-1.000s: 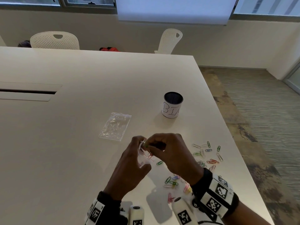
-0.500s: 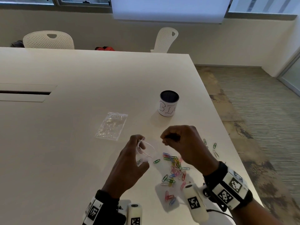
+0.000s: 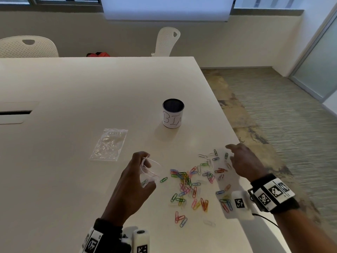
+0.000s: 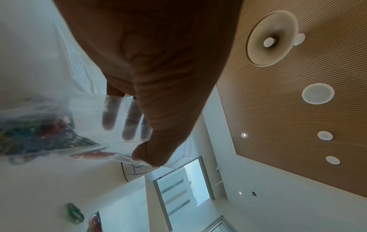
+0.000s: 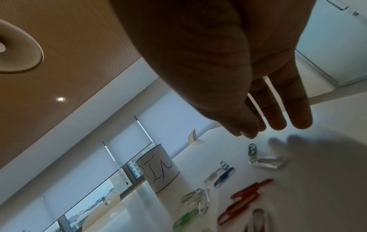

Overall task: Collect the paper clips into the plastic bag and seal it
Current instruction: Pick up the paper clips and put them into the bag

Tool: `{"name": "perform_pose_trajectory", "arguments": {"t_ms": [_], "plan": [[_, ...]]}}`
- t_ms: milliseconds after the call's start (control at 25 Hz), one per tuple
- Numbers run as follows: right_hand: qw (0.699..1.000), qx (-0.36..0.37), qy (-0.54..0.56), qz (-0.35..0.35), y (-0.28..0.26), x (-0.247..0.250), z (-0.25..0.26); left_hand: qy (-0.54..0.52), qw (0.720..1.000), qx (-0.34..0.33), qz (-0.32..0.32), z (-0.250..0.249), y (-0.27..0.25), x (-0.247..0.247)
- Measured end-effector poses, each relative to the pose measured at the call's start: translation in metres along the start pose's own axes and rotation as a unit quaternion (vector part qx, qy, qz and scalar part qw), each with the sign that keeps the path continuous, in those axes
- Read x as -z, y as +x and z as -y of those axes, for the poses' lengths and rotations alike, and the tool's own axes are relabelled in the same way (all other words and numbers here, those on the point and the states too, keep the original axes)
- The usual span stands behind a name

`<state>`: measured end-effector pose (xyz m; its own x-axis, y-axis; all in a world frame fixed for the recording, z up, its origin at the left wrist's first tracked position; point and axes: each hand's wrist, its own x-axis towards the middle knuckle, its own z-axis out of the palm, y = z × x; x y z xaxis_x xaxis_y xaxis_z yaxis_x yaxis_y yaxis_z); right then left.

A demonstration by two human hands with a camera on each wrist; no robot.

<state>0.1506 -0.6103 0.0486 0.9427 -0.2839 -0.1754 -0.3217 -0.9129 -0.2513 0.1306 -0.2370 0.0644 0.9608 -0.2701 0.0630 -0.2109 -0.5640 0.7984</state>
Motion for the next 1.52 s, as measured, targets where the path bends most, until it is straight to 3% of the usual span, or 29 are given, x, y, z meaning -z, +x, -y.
{"name": "perform_pose_trajectory", "arguments": {"t_ms": [120, 360, 600, 1120, 1400, 1520], "plan": [[0.999, -0.008, -0.029, 0.018, -0.001, -0.008, 0.002, 0.005, 1.000, 0.000, 0.004, 0.000, 0.001, 0.000], [0.993, 0.104, 0.025, 0.055, -0.020, -0.014, 0.045, 0.005, 1.000, -0.002, -0.002, 0.001, 0.000, -0.001], [0.977, 0.177, -0.036, 0.115, -0.052, -0.014, 0.090, 0.001, 1.000, 0.005, -0.003, 0.001, -0.002, 0.001], [0.975, 0.222, 0.008, 0.026, -0.059, -0.031, 0.117, -0.002, 1.000, 0.012, -0.008, -0.003, -0.004, 0.002], [0.971, 0.170, 0.160, 0.056, -0.044, -0.010, 0.100, -0.004, 1.000, 0.011, -0.009, -0.002, -0.004, 0.003], [0.929, 0.113, 0.339, 0.101, -0.045, 0.005, 0.097, -0.002, 1.000, 0.007, -0.007, -0.001, -0.004, 0.001]]}}
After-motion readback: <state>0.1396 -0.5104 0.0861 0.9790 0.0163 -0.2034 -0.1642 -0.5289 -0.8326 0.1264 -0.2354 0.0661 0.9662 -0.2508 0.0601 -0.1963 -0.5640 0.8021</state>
